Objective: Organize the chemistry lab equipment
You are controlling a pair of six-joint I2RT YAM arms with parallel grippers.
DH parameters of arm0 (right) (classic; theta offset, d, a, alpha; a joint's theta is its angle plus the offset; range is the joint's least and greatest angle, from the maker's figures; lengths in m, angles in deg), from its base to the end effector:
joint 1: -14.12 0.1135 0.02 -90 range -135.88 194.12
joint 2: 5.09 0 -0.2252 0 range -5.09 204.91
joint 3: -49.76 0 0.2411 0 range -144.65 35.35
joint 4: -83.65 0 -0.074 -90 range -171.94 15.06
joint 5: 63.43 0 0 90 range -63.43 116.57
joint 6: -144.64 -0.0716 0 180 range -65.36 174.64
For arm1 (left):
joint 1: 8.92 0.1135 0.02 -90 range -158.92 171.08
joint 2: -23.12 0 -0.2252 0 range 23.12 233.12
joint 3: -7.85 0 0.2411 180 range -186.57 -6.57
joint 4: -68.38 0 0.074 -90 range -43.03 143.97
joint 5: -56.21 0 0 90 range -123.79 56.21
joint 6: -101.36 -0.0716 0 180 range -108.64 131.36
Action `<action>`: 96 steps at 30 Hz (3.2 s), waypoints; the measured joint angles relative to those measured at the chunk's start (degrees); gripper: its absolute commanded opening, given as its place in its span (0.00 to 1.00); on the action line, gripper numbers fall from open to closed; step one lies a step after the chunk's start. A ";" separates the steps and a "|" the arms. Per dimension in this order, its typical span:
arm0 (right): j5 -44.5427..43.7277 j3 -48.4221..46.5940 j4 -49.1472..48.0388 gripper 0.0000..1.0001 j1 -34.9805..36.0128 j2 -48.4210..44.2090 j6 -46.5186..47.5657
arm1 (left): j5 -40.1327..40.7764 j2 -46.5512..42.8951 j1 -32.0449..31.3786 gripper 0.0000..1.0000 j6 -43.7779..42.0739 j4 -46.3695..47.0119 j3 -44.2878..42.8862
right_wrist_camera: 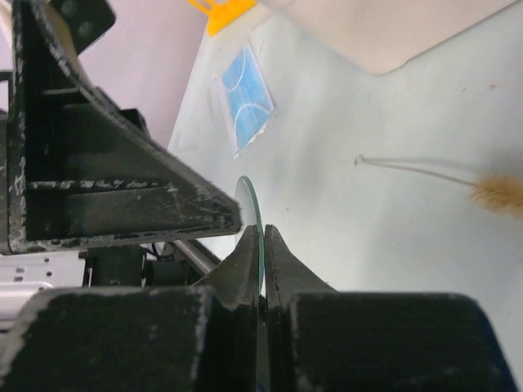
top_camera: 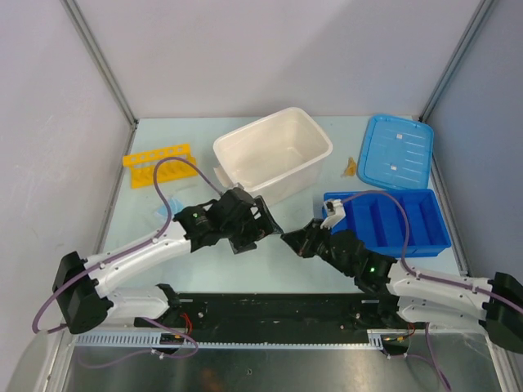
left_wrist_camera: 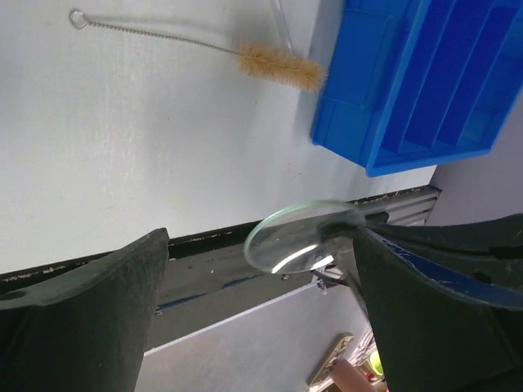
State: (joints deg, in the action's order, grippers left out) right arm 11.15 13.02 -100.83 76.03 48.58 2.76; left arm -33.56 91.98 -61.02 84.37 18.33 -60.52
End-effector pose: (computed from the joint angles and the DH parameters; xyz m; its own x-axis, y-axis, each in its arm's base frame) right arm 0.1378 0.2177 0.1939 -0.6356 0.4199 -0.6479 -0.3697 0.5712 0.7328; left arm 0.1676 -0.2148 0.2091 -0.8917 -0.4114 -0.1887 -0.2235 0.7627 -0.6069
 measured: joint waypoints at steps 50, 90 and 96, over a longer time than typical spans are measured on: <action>10.80 -3.98 26.51 0.13 -41.57 -0.28 19.34 | 46.82 -17.20 -0.17 0.99 -62.10 -0.44 -2.03; 17.79 -16.52 17.46 0.52 -15.52 16.26 43.41 | 56.68 -36.48 -0.17 0.99 -59.56 3.34 2.54; 18.78 -19.61 14.03 0.63 -13.88 25.70 49.05 | 56.85 -40.06 -0.17 0.99 -60.06 5.97 4.22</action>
State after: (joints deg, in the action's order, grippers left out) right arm 29.92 -6.59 -86.80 62.15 74.29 51.81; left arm 23.29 51.91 -61.19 24.31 24.30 -56.30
